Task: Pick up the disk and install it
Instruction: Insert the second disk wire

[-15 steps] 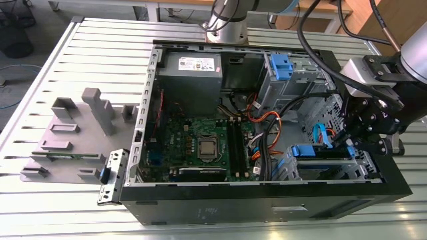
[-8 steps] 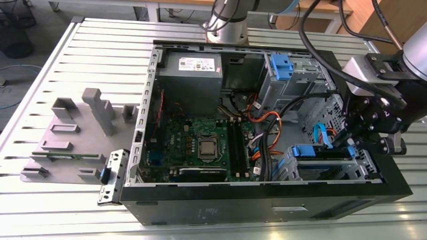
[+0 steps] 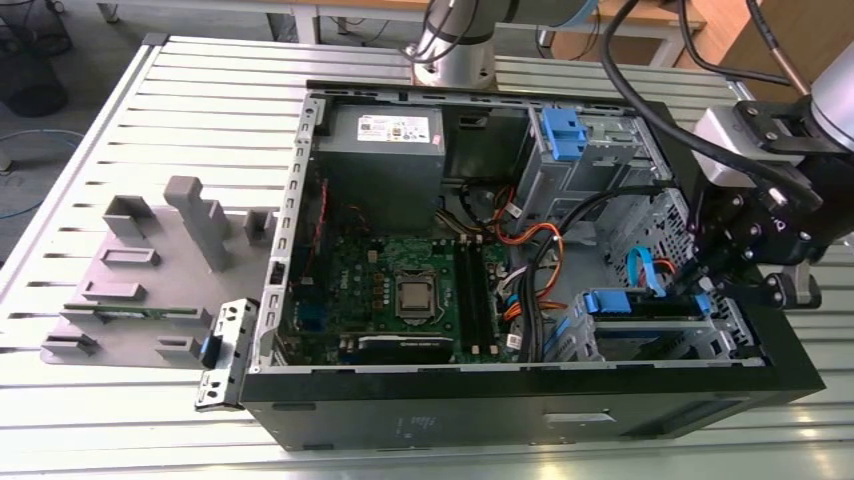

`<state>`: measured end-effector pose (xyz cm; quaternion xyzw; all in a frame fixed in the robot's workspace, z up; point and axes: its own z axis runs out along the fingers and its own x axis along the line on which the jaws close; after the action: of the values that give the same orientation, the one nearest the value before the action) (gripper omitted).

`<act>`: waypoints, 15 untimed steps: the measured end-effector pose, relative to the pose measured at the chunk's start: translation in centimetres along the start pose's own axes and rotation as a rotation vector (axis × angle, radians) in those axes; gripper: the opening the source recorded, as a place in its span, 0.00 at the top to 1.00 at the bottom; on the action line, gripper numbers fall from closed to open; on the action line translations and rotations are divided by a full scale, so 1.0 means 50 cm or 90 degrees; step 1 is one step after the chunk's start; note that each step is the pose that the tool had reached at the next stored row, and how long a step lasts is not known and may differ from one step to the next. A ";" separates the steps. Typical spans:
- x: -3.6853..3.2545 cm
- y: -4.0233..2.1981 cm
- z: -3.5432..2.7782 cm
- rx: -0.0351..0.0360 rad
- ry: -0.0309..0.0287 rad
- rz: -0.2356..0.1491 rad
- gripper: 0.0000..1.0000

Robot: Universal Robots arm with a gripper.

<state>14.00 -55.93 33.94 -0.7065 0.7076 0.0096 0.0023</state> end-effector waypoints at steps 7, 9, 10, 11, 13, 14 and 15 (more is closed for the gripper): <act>0.000 0.000 -0.001 0.0003 0.0234 0.000 0.84; 0.000 0.002 -0.001 0.0005 0.0253 0.000 0.84; 0.000 0.002 -0.001 0.0005 0.0254 0.000 0.84; 0.000 0.003 -0.001 0.0004 0.0255 0.000 0.84; 0.000 0.003 0.000 0.0004 0.0263 0.000 0.84; 0.000 0.003 0.001 0.0005 0.0266 -0.001 0.84; 0.001 0.003 0.003 0.0004 0.0266 -0.001 0.84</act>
<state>13.85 -55.96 33.81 -0.7070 0.7071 -0.0054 -0.0122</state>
